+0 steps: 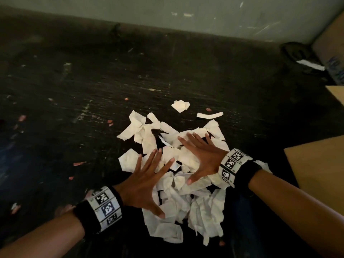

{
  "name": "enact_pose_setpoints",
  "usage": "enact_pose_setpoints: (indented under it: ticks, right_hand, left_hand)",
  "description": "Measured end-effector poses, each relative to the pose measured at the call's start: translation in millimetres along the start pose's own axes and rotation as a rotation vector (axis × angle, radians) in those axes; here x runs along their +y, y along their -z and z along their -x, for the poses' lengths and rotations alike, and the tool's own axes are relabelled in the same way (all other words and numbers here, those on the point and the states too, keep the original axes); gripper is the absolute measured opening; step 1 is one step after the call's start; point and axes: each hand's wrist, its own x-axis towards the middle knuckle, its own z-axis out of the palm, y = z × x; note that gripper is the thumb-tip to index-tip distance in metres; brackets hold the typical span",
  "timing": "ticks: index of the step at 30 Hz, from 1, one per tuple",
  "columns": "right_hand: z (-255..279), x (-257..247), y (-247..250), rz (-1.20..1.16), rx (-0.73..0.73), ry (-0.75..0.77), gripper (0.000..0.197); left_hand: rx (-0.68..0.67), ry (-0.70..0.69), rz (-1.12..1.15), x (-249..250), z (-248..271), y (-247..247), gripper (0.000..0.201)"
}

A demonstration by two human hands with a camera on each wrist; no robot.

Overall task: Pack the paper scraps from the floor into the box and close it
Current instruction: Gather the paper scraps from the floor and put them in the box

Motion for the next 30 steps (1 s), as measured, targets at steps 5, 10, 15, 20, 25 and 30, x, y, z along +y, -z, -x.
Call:
enact_pose_setpoints:
  ticks: [5, 10, 15, 20, 25, 30]
  right_hand:
    - [0, -22, -19, 0.028, -0.013, 0.080, 0.143]
    - [-7, -29, -32, 0.031, 0.038, 0.080, 0.143]
    - [-12, -39, -39, -0.012, 0.094, 0.043, 0.149]
    - [-5, -41, -41, -0.151, 0.165, 0.038, 0.149]
    - [-2, -46, -39, -0.171, 0.182, 0.018, 0.141]
    - [0, -58, -38, -0.203, 0.193, 0.009, 0.131]
  left_hand:
    - [0.067, 0.078, -0.024, 0, -3, -11, 0.144]
    - [0.114, 0.146, -0.099, -6, -16, 1, 0.147]
    - [0.141, 0.165, -0.179, -18, -35, 12, 0.144]
    - [0.075, 0.142, -0.036, -31, -37, -4, 0.134]
    - [0.127, 0.078, 0.170, -22, -29, -4, 0.132]
    - [0.186, 0.066, 0.248, -11, -16, 1, 0.119]
